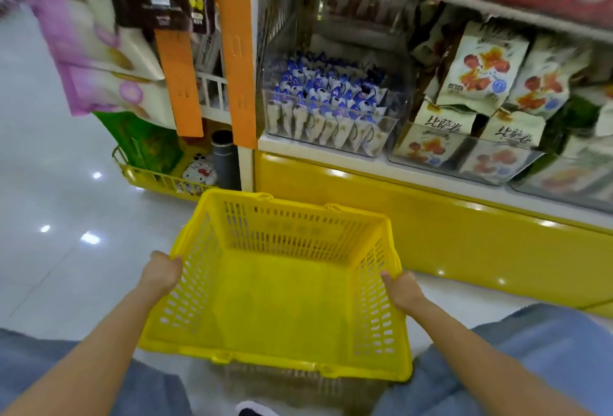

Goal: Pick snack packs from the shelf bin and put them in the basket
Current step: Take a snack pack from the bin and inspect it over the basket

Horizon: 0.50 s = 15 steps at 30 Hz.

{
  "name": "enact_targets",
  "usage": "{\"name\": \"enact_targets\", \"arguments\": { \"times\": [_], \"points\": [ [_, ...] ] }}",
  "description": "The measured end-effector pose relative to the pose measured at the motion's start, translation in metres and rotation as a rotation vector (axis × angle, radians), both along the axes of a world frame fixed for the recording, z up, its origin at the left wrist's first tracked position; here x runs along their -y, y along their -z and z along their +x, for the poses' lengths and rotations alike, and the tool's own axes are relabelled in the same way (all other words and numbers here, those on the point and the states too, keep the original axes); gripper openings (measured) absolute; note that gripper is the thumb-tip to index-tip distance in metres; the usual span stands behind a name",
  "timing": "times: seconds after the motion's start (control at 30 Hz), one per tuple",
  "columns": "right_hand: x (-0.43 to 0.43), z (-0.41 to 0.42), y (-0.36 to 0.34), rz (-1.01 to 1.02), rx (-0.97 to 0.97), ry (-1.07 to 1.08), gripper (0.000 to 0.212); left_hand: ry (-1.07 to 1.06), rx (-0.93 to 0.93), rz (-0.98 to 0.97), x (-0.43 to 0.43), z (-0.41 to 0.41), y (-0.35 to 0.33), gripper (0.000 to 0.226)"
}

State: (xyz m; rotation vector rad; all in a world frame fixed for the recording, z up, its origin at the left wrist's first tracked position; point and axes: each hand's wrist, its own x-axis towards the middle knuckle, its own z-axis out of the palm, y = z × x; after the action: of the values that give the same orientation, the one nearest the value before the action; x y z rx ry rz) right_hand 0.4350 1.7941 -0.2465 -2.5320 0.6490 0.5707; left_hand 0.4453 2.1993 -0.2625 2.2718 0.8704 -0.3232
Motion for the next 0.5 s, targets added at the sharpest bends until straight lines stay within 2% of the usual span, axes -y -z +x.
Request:
{"name": "enact_targets", "arguments": {
  "times": [0.07,0.13,0.23,0.33,0.5],
  "points": [
    [-0.004,0.004,-0.017,-0.083,-0.032,-0.114,0.050,0.079,-0.007,0.026,0.002,0.005,-0.013,0.043],
    [-0.009,0.013,-0.039,-0.106,0.055,-0.151,0.053,0.184,0.050,0.092,0.008,0.014,-0.031,0.042],
    [-0.019,0.035,-0.080,-0.050,0.341,-0.298,0.049,0.376,0.265,0.154,0.022,0.038,-0.067,0.035],
    [-0.040,0.064,-0.125,0.025,0.608,-0.449,0.038,0.481,0.492,0.185,0.046,0.069,-0.113,0.037],
    [-0.091,0.137,-0.184,0.133,0.864,-0.546,0.030,0.697,0.800,0.205,0.084,0.115,-0.178,0.035]
  ]
}}
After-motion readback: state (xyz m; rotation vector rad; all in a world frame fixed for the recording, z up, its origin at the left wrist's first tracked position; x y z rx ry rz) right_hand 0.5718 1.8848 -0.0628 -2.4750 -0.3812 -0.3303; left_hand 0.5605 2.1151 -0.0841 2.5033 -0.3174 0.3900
